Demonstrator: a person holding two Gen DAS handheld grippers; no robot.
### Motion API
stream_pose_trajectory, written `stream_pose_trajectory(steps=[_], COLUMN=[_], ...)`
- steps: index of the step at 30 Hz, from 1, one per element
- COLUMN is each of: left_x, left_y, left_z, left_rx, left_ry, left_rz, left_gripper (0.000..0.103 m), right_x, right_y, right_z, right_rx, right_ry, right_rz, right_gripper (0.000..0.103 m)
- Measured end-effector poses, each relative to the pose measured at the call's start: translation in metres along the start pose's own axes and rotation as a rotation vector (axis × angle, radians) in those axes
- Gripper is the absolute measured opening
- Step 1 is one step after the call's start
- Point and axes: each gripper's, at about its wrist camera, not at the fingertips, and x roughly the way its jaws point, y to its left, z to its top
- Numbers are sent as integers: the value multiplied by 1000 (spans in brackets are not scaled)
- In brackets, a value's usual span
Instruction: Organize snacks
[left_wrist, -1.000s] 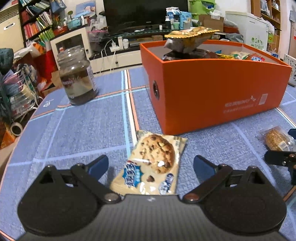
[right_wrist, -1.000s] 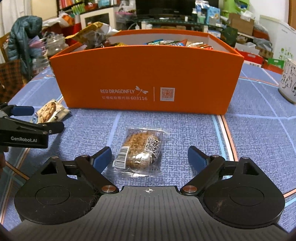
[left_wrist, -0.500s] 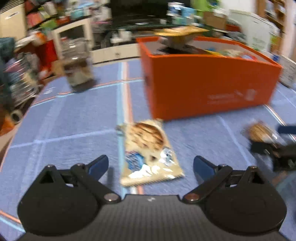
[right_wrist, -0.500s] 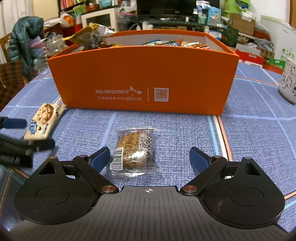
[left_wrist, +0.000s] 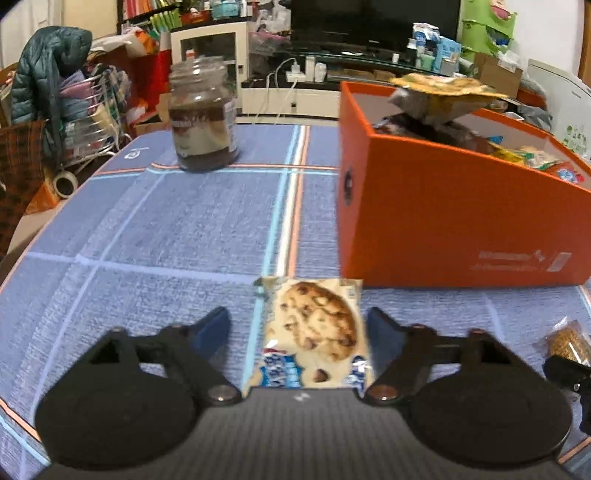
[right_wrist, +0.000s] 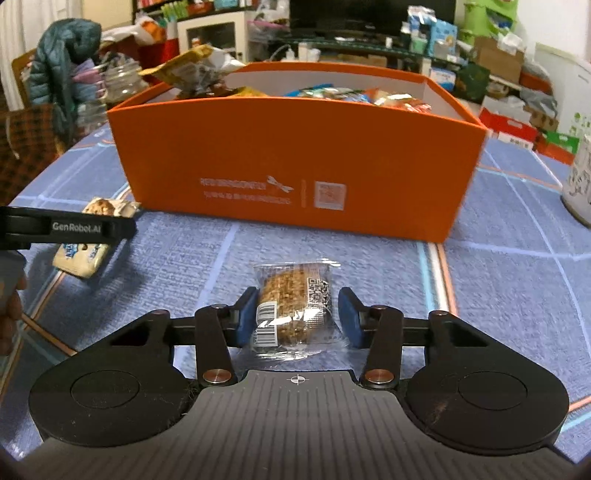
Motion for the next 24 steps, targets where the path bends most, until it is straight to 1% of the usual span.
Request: stream_pose_trajectory(steps=[1,4,8,10,11,12,13,14,15,16,19,20,24], left_x=[-3,-15,-35,-45,-49,-53,-58,-62,-66,-69,-68,-65,-47], left_y=[-4,-17,-36,-46,-48,-49,-48,-46,-43,-42,-45,-47,-53], left_z=[-1,-11,-27,-36,-39,-42,-45,-46,-47,-46,-40,-38,-34], left_rx=[12,37,76,85,82,67,39,7,-20,-35,-24,-18,-61], left_ry=[0,15,43,55,58,60,62,56,41,24,-22,-19,22], left_rz=[-8,-44,-108,-135,-142,-145,-146,-144,-135,-118,-65,-62,-60], left_gripper=[65,61,57,58,58,64,75,78,79,82,82,82,82], right_x=[-1,-6,-12,-14,-15,-16,-17,-17,-19,-22,-28,-28,-22], right_y=[-5,-20,-41,-45,-46,-47,-48,-50,-54,-58,-63,-64,-64], right_z=[-1,-5,-8,-10,-12,-13,-14,-15,-17,-17,-18,-19,-22], right_rx=[6,15,44,39,35,31,26,33,55,70,62,66,67], right_ry=[4,9,20,18,16,15,18,24,21,8,-13,-11,9], right_rz=[-6,-25,-33,-30,-30,-24,-20,-21,-18,-13,-11,-10,4], right_gripper=[33,32,32,32,35,38,53,71,75,75,75,75,74])
